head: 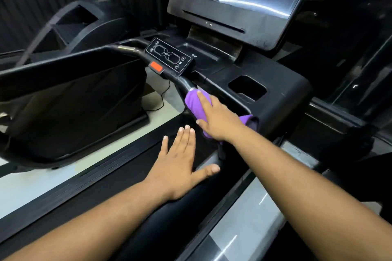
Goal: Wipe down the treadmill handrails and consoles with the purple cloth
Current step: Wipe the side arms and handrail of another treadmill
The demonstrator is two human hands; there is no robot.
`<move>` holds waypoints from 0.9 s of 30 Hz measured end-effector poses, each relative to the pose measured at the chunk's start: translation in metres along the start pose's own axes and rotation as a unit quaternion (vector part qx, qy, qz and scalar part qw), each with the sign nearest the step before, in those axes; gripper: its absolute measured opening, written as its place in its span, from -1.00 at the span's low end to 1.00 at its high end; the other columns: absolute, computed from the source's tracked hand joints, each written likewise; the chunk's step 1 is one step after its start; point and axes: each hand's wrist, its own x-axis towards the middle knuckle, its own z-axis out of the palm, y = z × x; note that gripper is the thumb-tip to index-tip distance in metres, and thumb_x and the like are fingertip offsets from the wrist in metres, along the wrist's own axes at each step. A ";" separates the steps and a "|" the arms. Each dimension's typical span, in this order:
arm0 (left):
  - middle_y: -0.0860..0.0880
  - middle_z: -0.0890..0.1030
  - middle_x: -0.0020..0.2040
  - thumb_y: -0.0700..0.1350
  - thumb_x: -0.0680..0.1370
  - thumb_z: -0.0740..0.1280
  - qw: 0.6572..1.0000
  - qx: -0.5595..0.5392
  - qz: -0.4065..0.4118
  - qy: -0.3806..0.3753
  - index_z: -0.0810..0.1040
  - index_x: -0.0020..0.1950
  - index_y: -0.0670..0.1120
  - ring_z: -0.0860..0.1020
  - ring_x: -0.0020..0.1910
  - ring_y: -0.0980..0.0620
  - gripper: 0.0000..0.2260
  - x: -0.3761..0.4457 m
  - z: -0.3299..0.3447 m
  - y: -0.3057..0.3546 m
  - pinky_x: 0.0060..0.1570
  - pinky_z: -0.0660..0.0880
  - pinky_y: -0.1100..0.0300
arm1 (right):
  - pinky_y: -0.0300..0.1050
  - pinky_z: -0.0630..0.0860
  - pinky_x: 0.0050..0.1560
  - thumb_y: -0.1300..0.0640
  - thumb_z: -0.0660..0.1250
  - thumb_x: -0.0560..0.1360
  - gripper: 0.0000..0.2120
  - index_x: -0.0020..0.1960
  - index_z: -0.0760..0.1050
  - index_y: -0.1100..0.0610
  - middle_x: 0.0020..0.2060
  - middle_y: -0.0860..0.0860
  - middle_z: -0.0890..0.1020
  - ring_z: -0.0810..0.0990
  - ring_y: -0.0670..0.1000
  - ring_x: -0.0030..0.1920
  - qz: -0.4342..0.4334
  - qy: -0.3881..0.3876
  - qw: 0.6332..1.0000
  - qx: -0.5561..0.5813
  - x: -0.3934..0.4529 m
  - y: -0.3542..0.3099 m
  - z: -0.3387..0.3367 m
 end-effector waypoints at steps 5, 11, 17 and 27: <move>-0.02 -0.46 0.60 0.66 0.29 -0.38 0.998 0.066 0.007 0.002 -0.43 0.62 -0.10 -0.49 0.56 0.06 0.13 -0.026 0.003 0.002 0.58 -0.35 -0.13 | 0.29 0.39 0.35 -0.01 0.32 0.59 -0.20 0.63 -0.11 -0.31 0.66 -0.06 -0.22 0.15 0.23 0.56 -0.035 -0.013 0.999 0.011 0.033 -0.012 -0.013; -0.06 -0.47 0.60 0.62 0.40 -0.25 0.989 0.136 0.051 -0.005 -0.45 0.60 -0.12 -0.49 0.56 0.01 0.07 -0.065 0.004 -0.003 0.58 -0.35 -0.14 | 0.30 0.30 0.43 -0.19 0.16 0.64 -0.45 0.60 0.10 -0.32 0.65 -0.14 -0.20 0.00 0.13 0.63 -0.034 -0.036 0.995 -0.089 -0.031 -0.001 -0.010; -0.05 -0.47 0.60 0.63 0.35 -0.34 0.984 0.152 0.097 -0.010 -0.46 0.59 -0.12 -0.50 0.56 0.02 0.09 -0.106 0.005 -0.022 0.57 -0.39 -0.10 | 0.29 0.24 0.48 -0.26 0.10 0.66 -0.47 0.61 0.14 -0.26 0.65 -0.08 0.10 0.08 0.07 0.63 0.121 0.125 0.983 0.066 -0.121 -0.008 0.031; 0.00 -0.46 0.60 0.64 0.28 -0.32 0.987 0.103 0.123 -0.024 -0.45 0.60 -0.06 -0.46 0.57 0.06 0.11 -0.209 0.004 -0.084 0.59 -0.33 -0.04 | 0.45 0.19 0.43 -0.30 0.17 0.60 -0.42 0.58 0.24 -0.17 0.59 -0.07 0.26 0.20 0.11 0.55 0.176 0.176 0.966 0.067 -0.206 -0.109 0.066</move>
